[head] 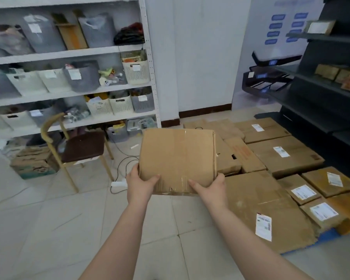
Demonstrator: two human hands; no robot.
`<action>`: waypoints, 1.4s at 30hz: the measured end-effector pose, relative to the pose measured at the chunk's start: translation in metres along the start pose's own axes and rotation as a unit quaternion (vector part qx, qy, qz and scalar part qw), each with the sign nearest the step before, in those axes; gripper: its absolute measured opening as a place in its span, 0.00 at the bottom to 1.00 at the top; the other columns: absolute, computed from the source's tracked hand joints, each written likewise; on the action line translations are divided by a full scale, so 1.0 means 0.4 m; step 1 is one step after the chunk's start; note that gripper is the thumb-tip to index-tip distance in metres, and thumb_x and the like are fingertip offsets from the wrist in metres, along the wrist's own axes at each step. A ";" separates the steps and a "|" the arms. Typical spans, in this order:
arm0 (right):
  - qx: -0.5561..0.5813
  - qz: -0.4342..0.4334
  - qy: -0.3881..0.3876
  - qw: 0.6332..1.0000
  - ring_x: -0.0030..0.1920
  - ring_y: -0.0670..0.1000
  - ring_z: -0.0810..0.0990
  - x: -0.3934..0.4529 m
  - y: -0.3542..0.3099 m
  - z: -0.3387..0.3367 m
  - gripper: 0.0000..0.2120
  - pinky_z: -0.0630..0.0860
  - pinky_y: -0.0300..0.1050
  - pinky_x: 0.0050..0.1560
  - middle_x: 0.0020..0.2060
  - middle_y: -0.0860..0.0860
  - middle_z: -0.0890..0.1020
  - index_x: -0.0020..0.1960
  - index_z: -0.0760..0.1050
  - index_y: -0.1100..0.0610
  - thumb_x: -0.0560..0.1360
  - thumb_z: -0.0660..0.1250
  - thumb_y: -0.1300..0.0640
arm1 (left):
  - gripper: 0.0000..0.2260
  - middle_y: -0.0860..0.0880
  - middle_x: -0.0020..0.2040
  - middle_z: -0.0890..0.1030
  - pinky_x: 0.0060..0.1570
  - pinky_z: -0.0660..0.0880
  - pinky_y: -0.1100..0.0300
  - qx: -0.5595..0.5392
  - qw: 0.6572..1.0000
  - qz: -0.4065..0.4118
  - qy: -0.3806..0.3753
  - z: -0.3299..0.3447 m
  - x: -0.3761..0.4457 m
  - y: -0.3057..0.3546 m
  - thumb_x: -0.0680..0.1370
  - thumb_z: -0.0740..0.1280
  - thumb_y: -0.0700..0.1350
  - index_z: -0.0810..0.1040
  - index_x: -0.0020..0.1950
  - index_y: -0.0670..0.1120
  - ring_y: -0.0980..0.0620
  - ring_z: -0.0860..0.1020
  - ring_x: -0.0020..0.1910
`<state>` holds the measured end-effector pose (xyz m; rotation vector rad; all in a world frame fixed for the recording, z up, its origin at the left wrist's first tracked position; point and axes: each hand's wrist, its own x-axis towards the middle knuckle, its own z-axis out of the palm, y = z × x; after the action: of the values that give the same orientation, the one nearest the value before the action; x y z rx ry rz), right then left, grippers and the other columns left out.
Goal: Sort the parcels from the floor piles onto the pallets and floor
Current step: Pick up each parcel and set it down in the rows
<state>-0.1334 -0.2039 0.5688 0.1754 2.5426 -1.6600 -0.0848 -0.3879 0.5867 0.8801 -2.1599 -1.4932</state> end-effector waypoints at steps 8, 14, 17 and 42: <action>0.007 0.094 0.125 0.988 0.62 0.58 0.71 0.239 -0.078 0.140 0.39 0.72 0.52 0.59 0.63 0.57 0.69 0.65 0.61 0.61 0.65 0.76 0.43 | 0.37 0.46 0.61 0.74 0.58 0.74 0.46 0.030 0.986 0.036 -0.159 0.136 0.407 0.044 0.60 0.73 0.55 0.70 0.67 0.48 0.47 0.76 0.57; 0.007 0.167 0.204 0.965 0.61 0.58 0.71 0.388 -0.081 0.156 0.37 0.72 0.49 0.56 0.62 0.57 0.69 0.63 0.61 0.61 0.66 0.75 0.43 | 0.33 0.45 0.66 0.69 0.59 0.70 0.55 0.061 0.963 0.055 -0.257 0.311 0.583 0.090 0.70 0.75 0.45 0.66 0.72 0.45 0.45 0.73 0.61; 0.023 0.183 0.219 0.958 0.61 0.58 0.72 0.502 -0.077 0.158 0.38 0.73 0.51 0.57 0.62 0.57 0.69 0.63 0.61 0.62 0.66 0.76 0.43 | 0.33 0.43 0.66 0.68 0.58 0.71 0.54 0.073 0.955 0.069 -0.281 0.410 0.676 0.117 0.70 0.74 0.46 0.66 0.72 0.46 0.45 0.73 0.60; 0.104 0.380 0.376 0.839 0.60 0.58 0.73 1.384 0.111 -0.122 0.37 0.73 0.50 0.58 0.59 0.57 0.71 0.60 0.63 0.62 0.64 0.77 0.43 | 0.38 0.46 0.72 0.65 0.68 0.66 0.48 0.179 0.830 0.037 -0.527 1.481 1.131 0.341 0.71 0.74 0.47 0.58 0.76 0.47 0.44 0.67 0.69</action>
<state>-0.6749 -0.1184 0.4672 1.8939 2.1088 -1.6569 -0.8205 -0.2473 0.4727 -0.0592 -3.2647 -1.7902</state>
